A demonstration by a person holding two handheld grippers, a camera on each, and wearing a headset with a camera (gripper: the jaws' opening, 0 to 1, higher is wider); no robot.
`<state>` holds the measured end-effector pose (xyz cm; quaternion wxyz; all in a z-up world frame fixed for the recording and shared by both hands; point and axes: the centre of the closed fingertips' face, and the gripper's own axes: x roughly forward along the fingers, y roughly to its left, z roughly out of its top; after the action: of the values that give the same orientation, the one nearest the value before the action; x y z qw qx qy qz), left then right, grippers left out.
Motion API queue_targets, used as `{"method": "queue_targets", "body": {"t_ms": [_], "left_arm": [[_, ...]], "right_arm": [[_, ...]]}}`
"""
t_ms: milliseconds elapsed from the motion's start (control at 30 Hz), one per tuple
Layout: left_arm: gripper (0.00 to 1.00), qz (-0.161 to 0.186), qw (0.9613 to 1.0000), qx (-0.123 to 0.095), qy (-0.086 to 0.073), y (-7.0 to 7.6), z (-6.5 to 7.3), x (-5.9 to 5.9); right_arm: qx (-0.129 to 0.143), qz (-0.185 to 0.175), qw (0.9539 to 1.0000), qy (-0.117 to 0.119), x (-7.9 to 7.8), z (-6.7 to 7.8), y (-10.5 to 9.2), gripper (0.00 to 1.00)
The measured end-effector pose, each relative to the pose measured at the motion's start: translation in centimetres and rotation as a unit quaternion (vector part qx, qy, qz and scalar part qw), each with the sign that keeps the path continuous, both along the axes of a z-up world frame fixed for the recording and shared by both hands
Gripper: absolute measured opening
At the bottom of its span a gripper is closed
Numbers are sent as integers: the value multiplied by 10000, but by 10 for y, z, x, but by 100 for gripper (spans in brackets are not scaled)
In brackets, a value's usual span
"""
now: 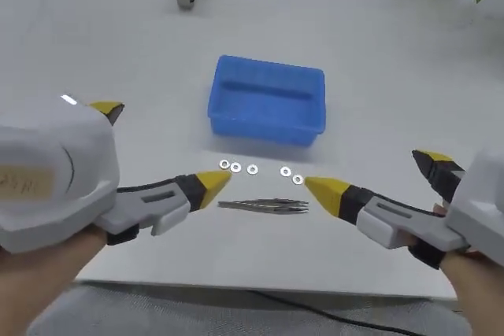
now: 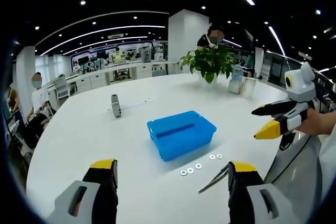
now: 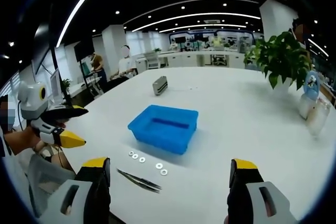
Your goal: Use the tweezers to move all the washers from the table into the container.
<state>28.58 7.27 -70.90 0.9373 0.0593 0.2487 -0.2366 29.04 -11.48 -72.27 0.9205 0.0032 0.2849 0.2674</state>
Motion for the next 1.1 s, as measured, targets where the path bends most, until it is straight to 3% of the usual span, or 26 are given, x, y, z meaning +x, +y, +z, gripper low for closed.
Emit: {"method": "queue_targets", "body": {"t_ms": [133, 300, 400, 500, 633, 667, 733, 833, 900, 1000, 1100], "left_arm": [[81, -379, 9991, -21, 174, -12, -10, -2], [71, -762, 9964, 179, 326, -22, -22, -1], [62, -1206, 9905, 330, 565, -29, -34, -5], [51, -1462, 9858, 482, 675, -33, -42, -6], [32, -1941, 9736, 807, 883, -39, -59, -8], [30, -2044, 9718, 817, 850, -44, -62, -7], [30, -2167, 9680, 760, 1012, -49, -69, -10], [30, -2540, 9550, 957, 1196, -55, -83, -16], [27, -2707, 9488, 1171, 1133, -57, -89, -16], [23, -2872, 9423, 1232, 1203, -60, -95, -18], [19, -3107, 9318, 1389, 1259, -62, -102, -21]], "right_arm": [[-85, 35, 9999, 59, 3, -5, 0, 93], [-36, 23, 10000, 87, 5, -7, 0, 93], [-51, 37, 9999, 135, 5, -9, 0, 92], [-75, 36, 9998, 178, 3, -13, -2, 92], [-64, -16, 9996, 285, -1, -17, -5, 92], [-58, -27, 9995, 308, -2, -18, -5, 92], [-57, -22, 9994, 332, -3, -19, -6, 92], [-89, -20, 9993, 350, -3, -20, -6, 91], [-80, -30, 9993, 368, -3, -20, -6, 91], [-87, -15, 9992, 392, -4, -22, -5, 91], [-115, 10, 9991, 397, -5, -23, -4, 91]]}}
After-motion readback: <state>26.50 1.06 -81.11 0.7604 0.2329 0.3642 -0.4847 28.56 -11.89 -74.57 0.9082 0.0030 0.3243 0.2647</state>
